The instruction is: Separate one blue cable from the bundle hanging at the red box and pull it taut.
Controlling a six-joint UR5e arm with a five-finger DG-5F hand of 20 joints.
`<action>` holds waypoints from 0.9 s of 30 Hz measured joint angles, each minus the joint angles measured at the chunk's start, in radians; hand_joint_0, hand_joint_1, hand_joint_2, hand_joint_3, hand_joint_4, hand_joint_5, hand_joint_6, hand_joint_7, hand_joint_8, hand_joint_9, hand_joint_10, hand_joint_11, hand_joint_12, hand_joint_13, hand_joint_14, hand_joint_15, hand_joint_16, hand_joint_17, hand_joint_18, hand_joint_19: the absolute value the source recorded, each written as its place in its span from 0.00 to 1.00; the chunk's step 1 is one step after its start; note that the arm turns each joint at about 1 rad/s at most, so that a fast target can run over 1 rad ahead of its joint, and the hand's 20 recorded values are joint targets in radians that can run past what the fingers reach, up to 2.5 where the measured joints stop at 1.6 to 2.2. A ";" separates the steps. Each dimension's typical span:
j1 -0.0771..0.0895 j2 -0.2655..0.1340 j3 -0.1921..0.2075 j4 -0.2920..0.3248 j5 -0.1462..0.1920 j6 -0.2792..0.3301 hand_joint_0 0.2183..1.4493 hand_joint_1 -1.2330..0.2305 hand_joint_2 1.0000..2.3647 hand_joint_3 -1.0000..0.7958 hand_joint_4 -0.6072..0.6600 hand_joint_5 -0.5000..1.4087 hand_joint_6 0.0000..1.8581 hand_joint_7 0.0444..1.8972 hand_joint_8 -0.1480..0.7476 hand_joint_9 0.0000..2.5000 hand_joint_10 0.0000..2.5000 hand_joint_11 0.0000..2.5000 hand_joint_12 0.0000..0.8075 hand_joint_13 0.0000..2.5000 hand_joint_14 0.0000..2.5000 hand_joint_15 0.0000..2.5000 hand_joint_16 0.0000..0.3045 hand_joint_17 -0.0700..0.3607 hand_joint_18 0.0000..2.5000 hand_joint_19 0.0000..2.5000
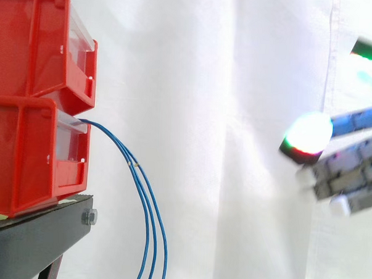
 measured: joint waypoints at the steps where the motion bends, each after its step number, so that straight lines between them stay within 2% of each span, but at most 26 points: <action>1: 0.000 -0.020 0.002 0.017 0.005 -0.003 0.29 0.49 0.00 0.28 0.68 0.16 0.27 0.41 0.46 0.23 0.00 0.05 0.33 0.16 0.00 0.00 0.11 0.34 0.16 0.08; 5: 0.000 -0.090 0.025 0.076 0.021 -0.019 0.29 0.49 0.00 0.28 0.68 0.16 0.27 0.41 0.47 0.23 0.00 0.05 0.33 0.16 0.00 0.00 0.11 0.34 0.16 0.08; 12: -0.001 -0.191 0.102 0.096 0.036 -0.070 0.29 0.49 0.00 0.28 0.68 0.16 0.27 0.41 0.46 0.23 0.00 0.05 0.33 0.16 0.00 0.00 0.11 0.34 0.16 0.08; 18: -0.001 -0.229 0.132 0.114 0.050 -0.126 0.29 0.49 0.00 0.28 0.68 0.16 0.27 0.41 0.46 0.23 0.00 0.05 0.33 0.16 0.00 0.00 0.11 0.34 0.16 0.08; 23: -0.004 -0.261 0.152 0.181 0.078 -0.206 0.29 0.49 0.00 0.28 0.68 0.16 0.27 0.41 0.47 0.23 0.00 0.05 0.33 0.16 0.00 0.00 0.11 0.34 0.16 0.08; 27: -0.006 -0.289 0.179 0.206 0.082 -0.233 0.29 0.49 0.00 0.28 0.68 0.16 0.27 0.41 0.46 0.24 0.00 0.05 0.33 0.16 0.00 0.00 0.11 0.34 0.16 0.08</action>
